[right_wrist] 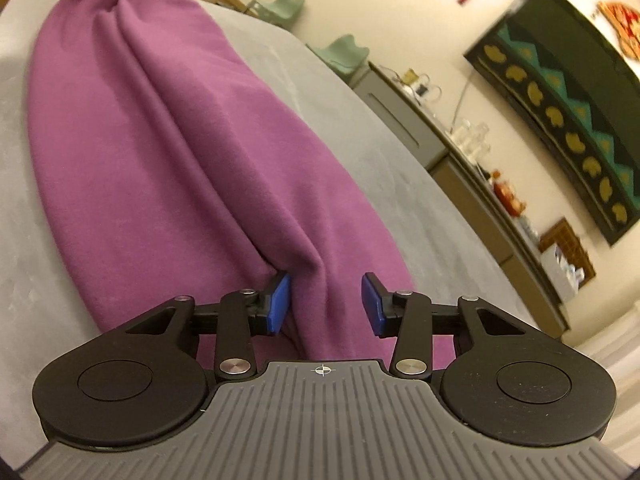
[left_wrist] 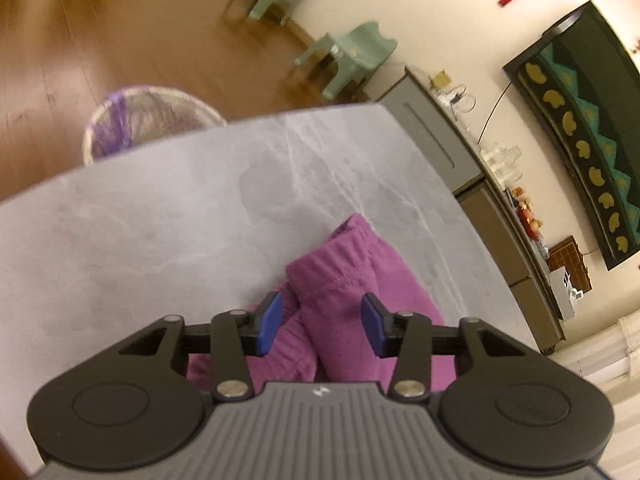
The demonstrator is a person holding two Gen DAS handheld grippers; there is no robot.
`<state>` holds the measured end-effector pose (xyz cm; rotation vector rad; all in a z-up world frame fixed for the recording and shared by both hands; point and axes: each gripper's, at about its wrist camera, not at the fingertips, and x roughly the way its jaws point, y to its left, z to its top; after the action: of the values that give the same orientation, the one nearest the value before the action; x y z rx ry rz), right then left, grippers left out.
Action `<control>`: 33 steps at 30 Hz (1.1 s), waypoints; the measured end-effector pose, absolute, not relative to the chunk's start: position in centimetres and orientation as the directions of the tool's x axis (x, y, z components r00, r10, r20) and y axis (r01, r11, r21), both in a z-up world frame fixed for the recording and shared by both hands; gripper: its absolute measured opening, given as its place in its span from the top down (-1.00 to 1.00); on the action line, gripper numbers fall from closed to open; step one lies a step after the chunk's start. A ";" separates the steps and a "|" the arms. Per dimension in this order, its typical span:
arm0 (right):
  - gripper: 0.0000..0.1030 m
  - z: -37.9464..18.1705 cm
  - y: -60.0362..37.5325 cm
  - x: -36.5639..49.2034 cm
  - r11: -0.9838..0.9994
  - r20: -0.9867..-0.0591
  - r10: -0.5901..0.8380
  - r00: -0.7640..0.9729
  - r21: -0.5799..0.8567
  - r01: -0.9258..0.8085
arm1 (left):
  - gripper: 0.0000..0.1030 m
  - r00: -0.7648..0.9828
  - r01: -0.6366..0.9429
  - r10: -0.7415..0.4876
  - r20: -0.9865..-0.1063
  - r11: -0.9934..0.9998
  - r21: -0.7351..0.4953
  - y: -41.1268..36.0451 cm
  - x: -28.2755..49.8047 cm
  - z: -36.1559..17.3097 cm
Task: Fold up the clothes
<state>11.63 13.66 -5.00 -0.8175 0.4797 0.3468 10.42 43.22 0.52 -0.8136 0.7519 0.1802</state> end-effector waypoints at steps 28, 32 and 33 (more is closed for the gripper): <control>0.53 -3.9 7.5 5.9 0.669 -0.601 0.208 0.772 -0.489 -0.560 | 0.78 0.663 -0.417 -0.108 -0.741 0.768 -0.485 41.0 2.5 3.5; 0.00 -0.5 0.7 6.0 0.812 -0.616 0.372 0.695 -0.147 -0.565 | 0.36 0.695 -0.489 0.042 -0.718 0.760 -0.429 40.5 1.0 5.7; 0.00 0.4 -1.1 6.0 0.830 -0.608 0.418 0.675 -0.047 -0.556 | 0.39 0.699 -0.534 0.123 -0.705 0.746 -0.399 40.4 0.3 6.4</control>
<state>6.03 -1.14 0.37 -0.2365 0.6205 0.5536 0.28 40.40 6.43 -0.6330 0.7095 0.3941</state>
